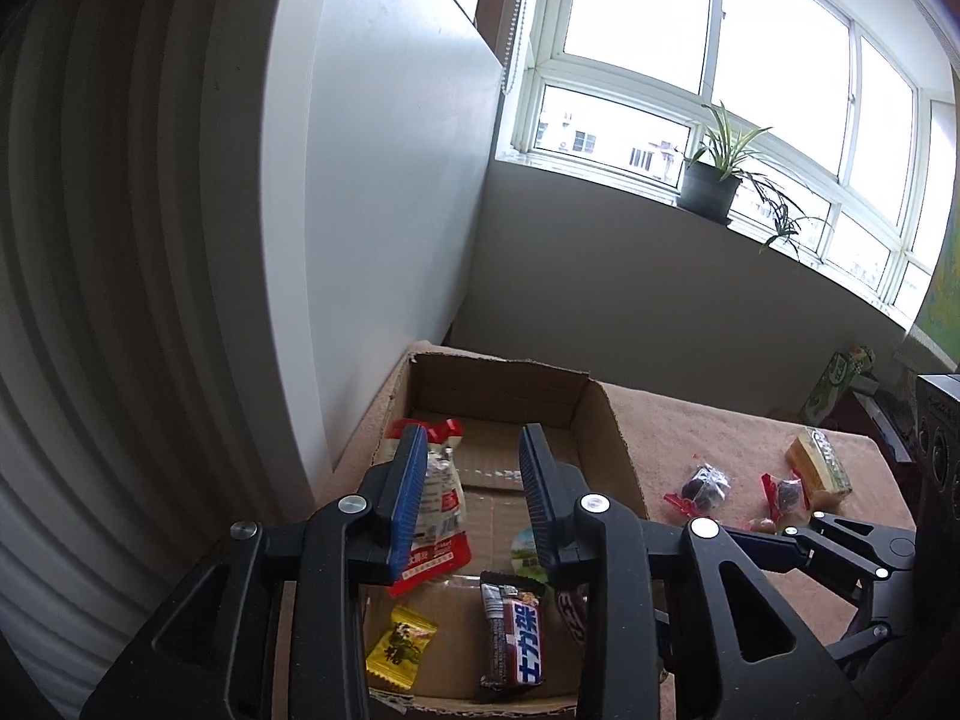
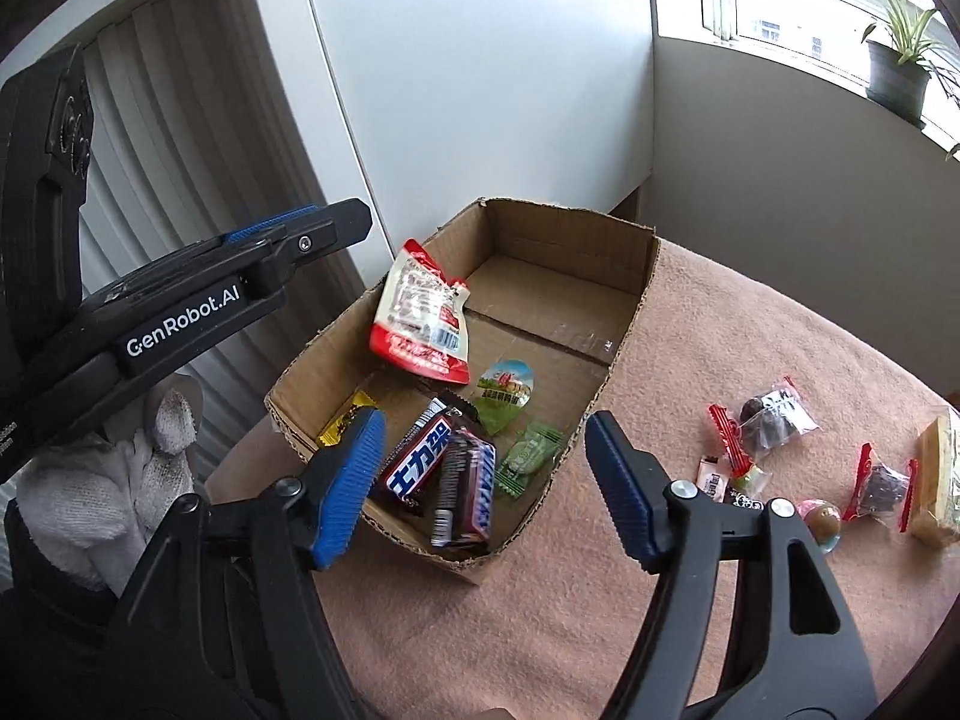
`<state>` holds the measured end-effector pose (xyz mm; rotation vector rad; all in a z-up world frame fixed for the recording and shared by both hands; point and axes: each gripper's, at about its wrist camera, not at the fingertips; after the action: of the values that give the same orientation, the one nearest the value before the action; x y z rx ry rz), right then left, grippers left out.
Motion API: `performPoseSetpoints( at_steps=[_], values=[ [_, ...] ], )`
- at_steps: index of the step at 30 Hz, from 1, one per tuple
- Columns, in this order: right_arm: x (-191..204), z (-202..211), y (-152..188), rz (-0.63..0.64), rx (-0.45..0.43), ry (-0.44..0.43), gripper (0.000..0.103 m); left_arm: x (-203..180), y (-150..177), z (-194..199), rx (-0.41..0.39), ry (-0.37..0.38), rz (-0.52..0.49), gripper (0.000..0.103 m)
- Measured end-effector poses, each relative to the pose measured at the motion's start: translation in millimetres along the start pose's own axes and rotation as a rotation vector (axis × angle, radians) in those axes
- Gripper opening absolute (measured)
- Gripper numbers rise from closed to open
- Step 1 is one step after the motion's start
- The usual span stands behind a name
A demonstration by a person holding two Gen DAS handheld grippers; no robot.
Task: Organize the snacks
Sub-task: 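Carry both snacks over the box and open both tools to drop them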
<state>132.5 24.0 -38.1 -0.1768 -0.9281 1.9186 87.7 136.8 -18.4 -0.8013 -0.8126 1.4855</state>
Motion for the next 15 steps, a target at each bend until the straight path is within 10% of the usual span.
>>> performPoseSetpoints(
  at_steps=[15],
  values=[
    [-60.4,50.9,19.4,-0.085,-0.047,0.077,0.072,-21.0,-5.0,12.1,-0.021,0.048,0.013,0.03]
  ],
)
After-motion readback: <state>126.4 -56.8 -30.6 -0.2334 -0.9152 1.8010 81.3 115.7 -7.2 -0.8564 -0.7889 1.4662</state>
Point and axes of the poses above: each gripper's, at about its wrist camera, not at the fingertips, and z roughly against the way its jaws point, x to its left, y to its underside, and after that the axes turned 9 degrees about -z, right-handed
